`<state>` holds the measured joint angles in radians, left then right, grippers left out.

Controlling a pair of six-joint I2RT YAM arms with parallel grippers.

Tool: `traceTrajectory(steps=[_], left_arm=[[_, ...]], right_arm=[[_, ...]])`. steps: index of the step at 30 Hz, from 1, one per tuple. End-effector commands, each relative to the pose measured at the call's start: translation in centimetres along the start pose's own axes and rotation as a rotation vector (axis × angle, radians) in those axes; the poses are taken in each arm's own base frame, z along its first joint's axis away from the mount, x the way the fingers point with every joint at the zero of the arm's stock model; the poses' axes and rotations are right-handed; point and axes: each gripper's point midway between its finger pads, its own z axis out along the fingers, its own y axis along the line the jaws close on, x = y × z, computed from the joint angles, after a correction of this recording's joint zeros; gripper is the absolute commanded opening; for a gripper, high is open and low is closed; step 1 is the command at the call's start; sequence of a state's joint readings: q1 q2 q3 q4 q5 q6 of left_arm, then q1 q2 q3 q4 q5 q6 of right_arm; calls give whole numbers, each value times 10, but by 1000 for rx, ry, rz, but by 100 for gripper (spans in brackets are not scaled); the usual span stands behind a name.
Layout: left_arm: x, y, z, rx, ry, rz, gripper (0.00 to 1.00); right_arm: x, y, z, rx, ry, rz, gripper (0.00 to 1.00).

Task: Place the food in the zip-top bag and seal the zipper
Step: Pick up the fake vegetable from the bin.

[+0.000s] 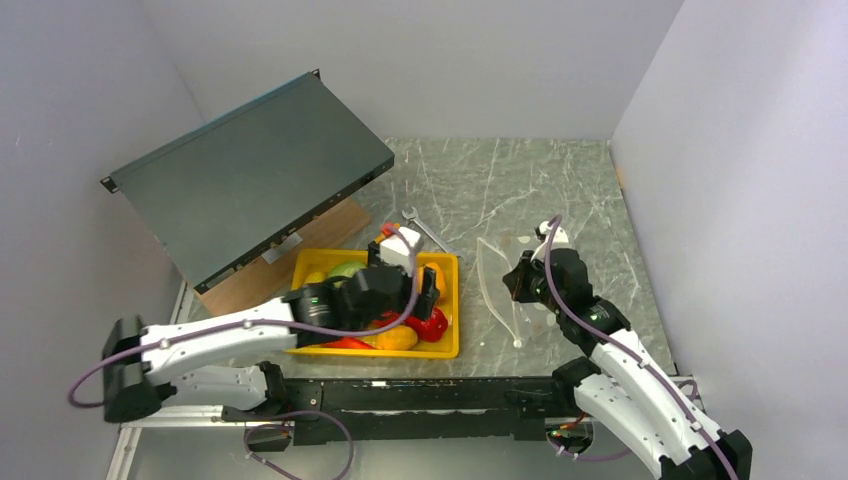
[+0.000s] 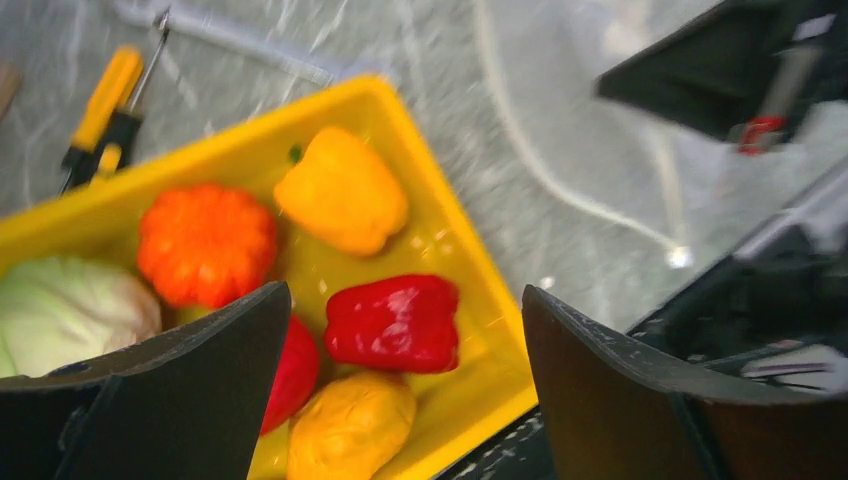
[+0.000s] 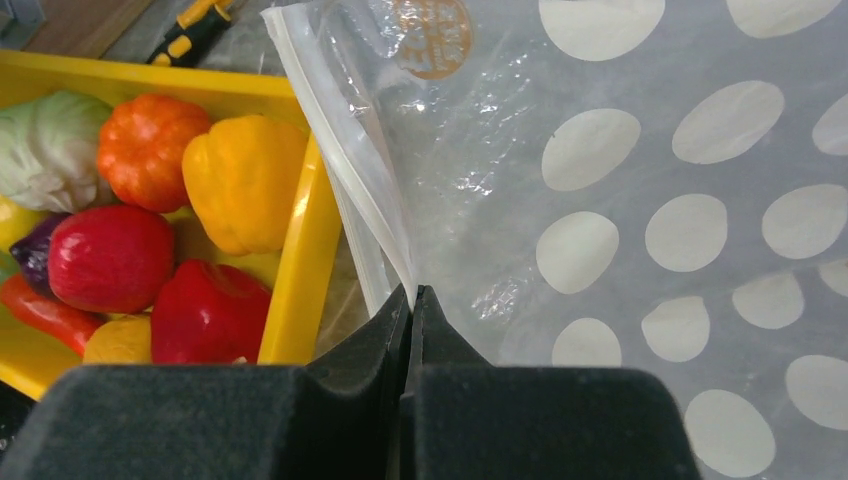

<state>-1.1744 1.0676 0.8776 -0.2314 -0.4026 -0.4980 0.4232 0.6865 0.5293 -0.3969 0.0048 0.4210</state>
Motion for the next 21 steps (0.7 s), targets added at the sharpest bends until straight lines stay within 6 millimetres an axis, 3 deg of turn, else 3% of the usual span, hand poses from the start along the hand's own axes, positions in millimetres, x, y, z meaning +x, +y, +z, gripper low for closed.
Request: traceTrajectory(steps=[1,6,11,17,21], left_arm=[[26,22,8,-281,94,-7,90],[42,30,13,-440,211,47,93],[70,41,14,-510,263,50,99],[84,-2,33,-237,304,79,100],[97,-20,35,-80,330,123,100]], right_arm=[[-6,11,5,-71,-64,13,0],[-4,7,10,-48,-57,21,0],[-2,8,14,-54,-47,20,0],[-5,11,16,-62,-43,6,0],[-5,11,18,-60,-35,2,0]])
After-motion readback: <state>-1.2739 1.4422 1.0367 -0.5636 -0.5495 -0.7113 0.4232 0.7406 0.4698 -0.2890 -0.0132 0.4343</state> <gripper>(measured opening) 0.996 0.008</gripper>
